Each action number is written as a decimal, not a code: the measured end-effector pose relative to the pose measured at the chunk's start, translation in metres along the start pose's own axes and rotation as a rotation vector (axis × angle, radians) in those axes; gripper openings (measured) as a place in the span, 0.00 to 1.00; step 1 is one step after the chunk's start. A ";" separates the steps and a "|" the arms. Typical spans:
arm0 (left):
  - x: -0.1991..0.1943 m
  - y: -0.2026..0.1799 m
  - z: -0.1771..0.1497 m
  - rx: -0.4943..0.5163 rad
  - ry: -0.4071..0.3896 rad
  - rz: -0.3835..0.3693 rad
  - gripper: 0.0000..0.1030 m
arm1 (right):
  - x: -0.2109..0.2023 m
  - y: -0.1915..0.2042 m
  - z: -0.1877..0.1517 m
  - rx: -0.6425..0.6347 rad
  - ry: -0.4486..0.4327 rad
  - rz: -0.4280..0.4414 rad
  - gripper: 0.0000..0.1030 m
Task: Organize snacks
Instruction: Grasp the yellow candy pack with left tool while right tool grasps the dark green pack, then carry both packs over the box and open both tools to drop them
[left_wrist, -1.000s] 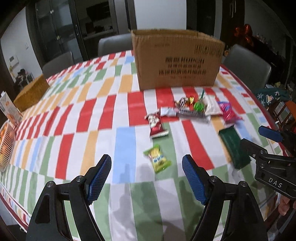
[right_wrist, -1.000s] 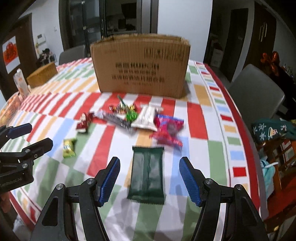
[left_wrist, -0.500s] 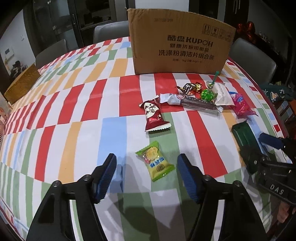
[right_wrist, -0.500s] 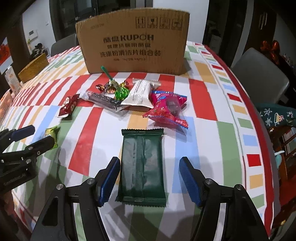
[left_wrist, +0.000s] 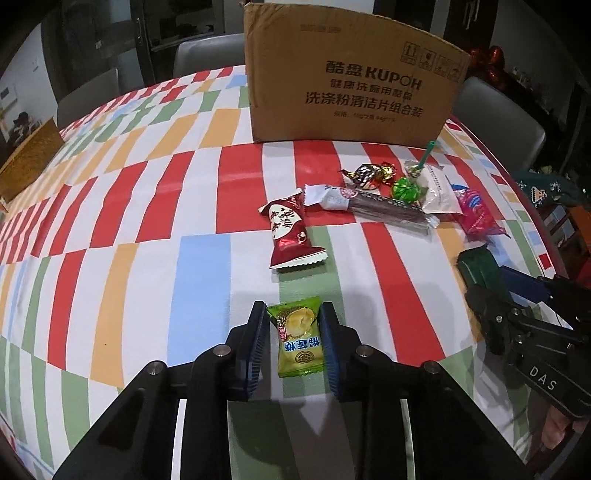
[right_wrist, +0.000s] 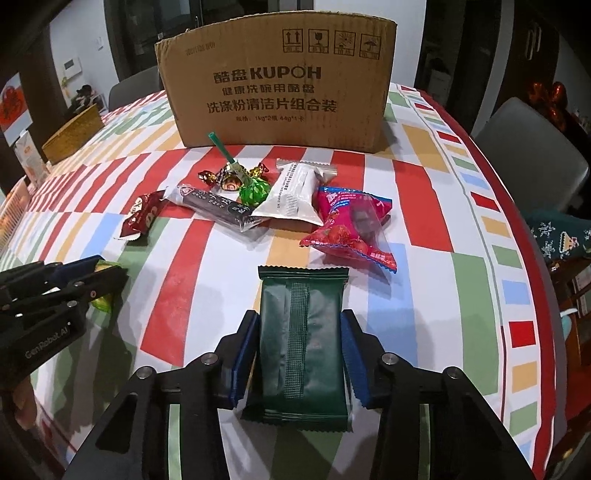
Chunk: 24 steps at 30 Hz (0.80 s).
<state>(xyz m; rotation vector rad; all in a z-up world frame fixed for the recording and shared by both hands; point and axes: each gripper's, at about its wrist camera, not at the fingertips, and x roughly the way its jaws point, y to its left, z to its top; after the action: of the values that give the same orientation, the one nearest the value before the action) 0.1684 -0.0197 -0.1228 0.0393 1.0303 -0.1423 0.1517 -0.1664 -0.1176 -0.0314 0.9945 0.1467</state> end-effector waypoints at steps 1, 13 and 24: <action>-0.003 -0.002 0.000 0.007 -0.008 -0.001 0.28 | -0.001 0.000 0.000 0.005 -0.001 0.009 0.44; -0.053 -0.017 0.006 0.046 -0.118 -0.040 0.26 | -0.038 0.006 0.005 0.006 -0.090 0.073 0.44; -0.101 -0.022 0.023 0.066 -0.254 -0.052 0.26 | -0.084 0.005 0.022 -0.005 -0.221 0.083 0.44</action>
<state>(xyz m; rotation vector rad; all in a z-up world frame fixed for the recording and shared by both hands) 0.1335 -0.0341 -0.0232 0.0531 0.7728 -0.2234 0.1239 -0.1687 -0.0350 0.0213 0.7754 0.2240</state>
